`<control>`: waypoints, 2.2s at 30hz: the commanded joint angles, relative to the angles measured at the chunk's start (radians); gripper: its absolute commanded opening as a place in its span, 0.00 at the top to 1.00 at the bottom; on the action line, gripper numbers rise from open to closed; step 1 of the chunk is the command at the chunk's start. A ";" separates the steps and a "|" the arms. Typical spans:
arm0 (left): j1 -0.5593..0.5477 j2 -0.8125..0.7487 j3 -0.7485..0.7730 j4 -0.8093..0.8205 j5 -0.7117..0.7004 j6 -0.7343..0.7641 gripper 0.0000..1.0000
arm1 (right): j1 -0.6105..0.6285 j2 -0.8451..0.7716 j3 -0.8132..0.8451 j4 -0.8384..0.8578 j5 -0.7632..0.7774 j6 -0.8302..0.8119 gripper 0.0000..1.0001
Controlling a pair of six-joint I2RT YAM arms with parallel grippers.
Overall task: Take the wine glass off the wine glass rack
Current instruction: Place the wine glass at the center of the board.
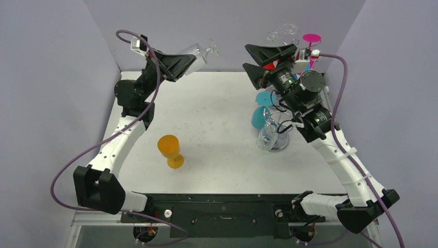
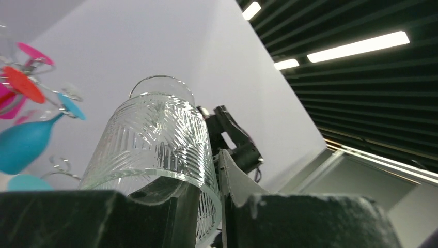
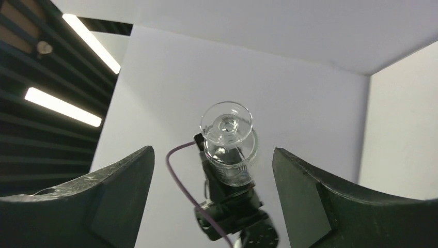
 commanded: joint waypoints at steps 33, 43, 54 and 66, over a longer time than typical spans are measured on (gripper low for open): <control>0.260 0.369 0.404 -1.844 -0.876 1.340 1.00 | -0.133 -0.096 0.121 -0.796 0.189 -0.840 0.12; 0.316 0.526 0.439 -1.814 -0.810 1.338 1.00 | -0.192 -0.149 0.053 -0.822 0.208 -0.900 0.12; 0.351 0.546 0.423 -1.793 -0.775 1.331 0.87 | -0.216 -0.150 0.012 -0.793 0.182 -0.904 0.12; 0.356 0.497 0.476 -1.844 -0.830 1.344 0.44 | -0.223 -0.127 0.020 -0.778 0.159 -0.894 0.13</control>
